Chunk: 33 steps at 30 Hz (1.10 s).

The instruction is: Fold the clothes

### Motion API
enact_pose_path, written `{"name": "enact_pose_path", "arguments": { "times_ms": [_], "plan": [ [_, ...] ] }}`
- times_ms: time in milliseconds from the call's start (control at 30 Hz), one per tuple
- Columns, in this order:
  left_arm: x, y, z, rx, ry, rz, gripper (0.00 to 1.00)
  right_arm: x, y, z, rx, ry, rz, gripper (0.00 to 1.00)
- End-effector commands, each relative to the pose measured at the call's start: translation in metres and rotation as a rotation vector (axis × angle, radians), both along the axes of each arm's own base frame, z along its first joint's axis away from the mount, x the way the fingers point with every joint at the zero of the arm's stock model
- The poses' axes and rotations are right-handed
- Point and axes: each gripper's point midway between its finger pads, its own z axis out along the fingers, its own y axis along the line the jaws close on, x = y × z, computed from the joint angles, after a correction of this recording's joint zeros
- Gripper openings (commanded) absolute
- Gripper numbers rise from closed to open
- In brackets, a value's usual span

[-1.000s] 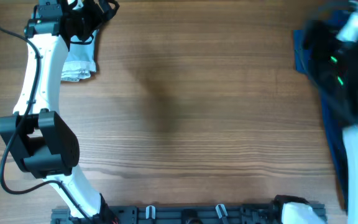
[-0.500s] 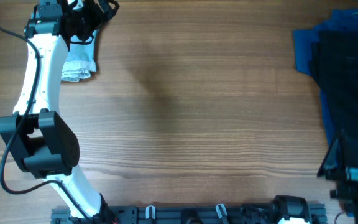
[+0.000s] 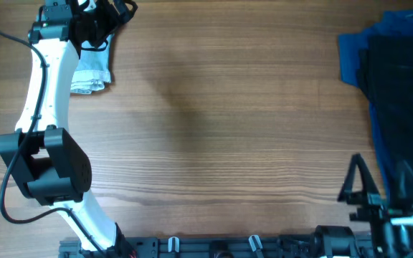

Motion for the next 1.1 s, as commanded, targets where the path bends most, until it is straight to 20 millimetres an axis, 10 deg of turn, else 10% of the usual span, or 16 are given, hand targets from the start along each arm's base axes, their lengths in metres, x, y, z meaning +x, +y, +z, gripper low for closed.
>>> {"name": "enact_pose_path", "arguments": {
  "times_ms": [0,367,1067],
  "plan": [
    [0.001,0.000,-0.007,0.009,0.009,-0.003,1.00,0.015,0.008,-0.022,0.041,-0.052,0.054,1.00],
    [0.001,0.000,-0.007,0.009,0.009,-0.003,1.00,0.074,0.011,-0.065,0.017,-0.272,0.079,1.00],
    [0.001,0.000,-0.007,0.009,0.009,-0.003,1.00,0.100,0.004,-0.147,-0.019,-0.152,0.039,1.00]
  ]
}}
